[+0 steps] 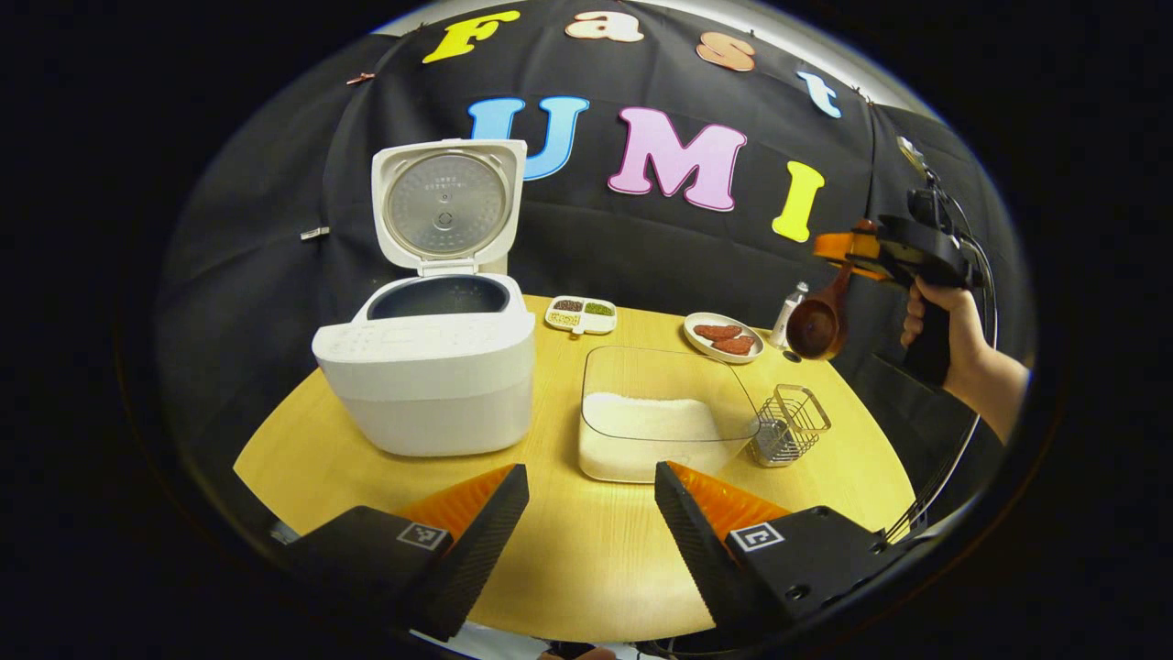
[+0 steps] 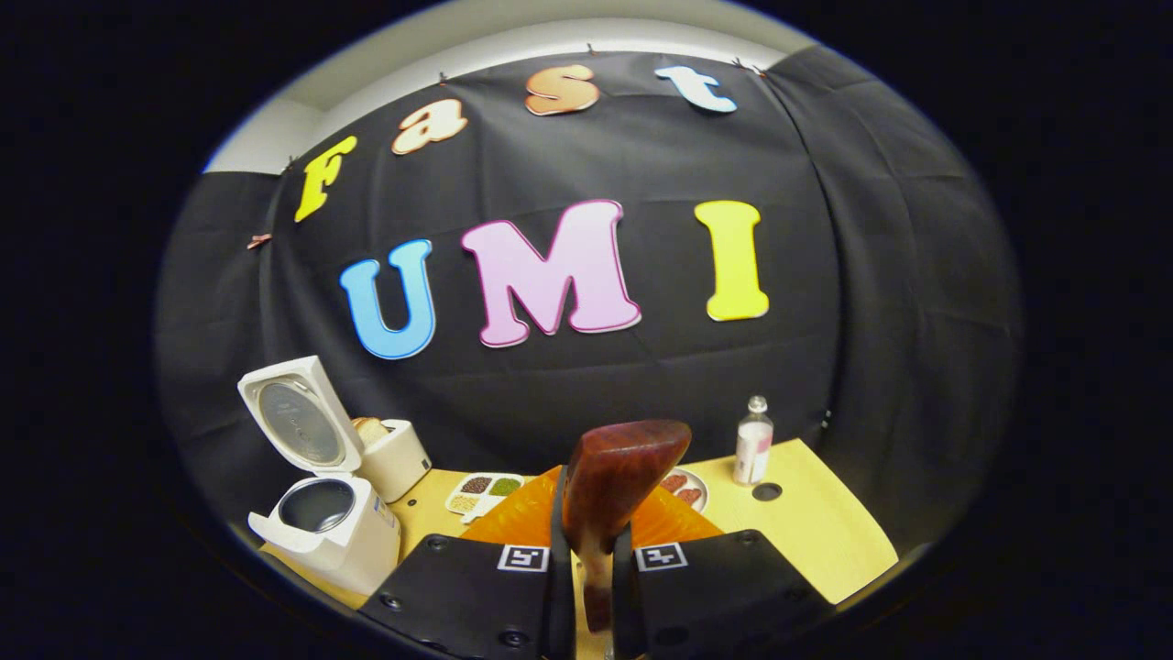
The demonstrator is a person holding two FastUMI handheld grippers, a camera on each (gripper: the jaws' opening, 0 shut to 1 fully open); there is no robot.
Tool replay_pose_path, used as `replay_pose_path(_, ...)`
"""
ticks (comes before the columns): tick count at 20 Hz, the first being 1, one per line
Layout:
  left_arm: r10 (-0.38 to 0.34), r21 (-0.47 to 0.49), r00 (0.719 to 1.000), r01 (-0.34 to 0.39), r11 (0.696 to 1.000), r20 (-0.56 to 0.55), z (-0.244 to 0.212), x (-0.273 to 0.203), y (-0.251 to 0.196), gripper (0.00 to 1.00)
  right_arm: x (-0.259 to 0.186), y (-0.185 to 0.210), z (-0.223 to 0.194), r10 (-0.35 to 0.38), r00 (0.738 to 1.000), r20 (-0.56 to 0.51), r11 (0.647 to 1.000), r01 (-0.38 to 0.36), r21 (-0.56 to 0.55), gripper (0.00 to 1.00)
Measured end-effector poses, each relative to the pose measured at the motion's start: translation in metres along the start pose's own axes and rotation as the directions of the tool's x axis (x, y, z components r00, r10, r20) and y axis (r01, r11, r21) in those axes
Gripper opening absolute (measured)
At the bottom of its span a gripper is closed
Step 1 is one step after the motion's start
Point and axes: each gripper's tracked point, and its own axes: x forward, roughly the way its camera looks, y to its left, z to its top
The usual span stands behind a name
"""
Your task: Close the left gripper, press the button to open the rice cooker; take a wooden spoon from the chopstick holder with the right hand, scoop a spoonful of rice and pour it into the rice cooker, then put the wooden spoon back into the chopstick holder.
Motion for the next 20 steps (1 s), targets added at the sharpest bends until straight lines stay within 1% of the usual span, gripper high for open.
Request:
replay_pose_path(2, -0.002, -0.025, 1.0, 0.002, 1.0, -0.013, -0.003, 0.005, -0.014, 0.96, -0.001, -0.02, -0.021, -0.029, 0.999, -0.033, 0.999, 0.031, 0.033, 0.19)
replay_pose_path(3, -0.004, -0.035, 1.0, 0.004, 0.999, -0.017, -0.004, 0.006, -0.022, 0.98, -0.003, -0.028, -0.031, -0.044, 0.998, -0.05, 0.998, 0.046, 0.051, 0.19)
replay_pose_path(4, -0.006, -0.041, 1.0, 0.005, 0.999, -0.02, -0.004, 0.008, -0.029, 0.96, -0.004, -0.036, -0.04, -0.055, 0.996, -0.063, 0.996, 0.06, 0.071, 0.19)
replay_pose_path(9, 0.003, -0.027, 0.999, -0.004, 1.0, -0.033, -0.006, 0.016, -0.044, 0.96, -0.001, -0.06, -0.081, -0.091, 0.988, -0.125, 0.984, 0.108, 0.139, 0.19)
replay_pose_path(12, 0.018, -0.008, 0.999, -0.018, 1.0, -0.035, -0.003, 0.017, -0.04, 0.96, 0.002, -0.066, -0.105, -0.112, 0.982, -0.151, 0.974, 0.138, 0.179, 0.19)
replay_pose_path(13, 0.027, -0.001, 0.999, -0.027, 1.0, -0.034, -0.003, 0.017, -0.036, 0.96, -0.005, -0.067, -0.116, -0.119, 0.978, -0.169, 0.969, 0.152, 0.193, 0.2)
replay_pose_path(15, 0.043, 0.006, 0.999, -0.043, 0.999, -0.029, 0.002, 0.017, -0.028, 0.96, -0.003, -0.072, -0.135, -0.136, 0.97, -0.203, 0.955, 0.183, 0.232, 0.2)
replay_pose_path(18, 0.069, 0.018, 0.997, -0.068, 0.997, -0.023, 0.009, 0.013, -0.015, 0.96, -0.007, -0.079, -0.153, -0.165, 0.957, -0.239, 0.929, 0.232, 0.287, 0.21)
replay_pose_path(20, 0.084, 0.043, 0.996, -0.084, 0.995, 0.006, 0.022, 0.007, -0.006, 0.96, -0.015, -0.078, -0.156, -0.166, 0.955, -0.248, 0.922, 0.239, 0.303, 0.23)
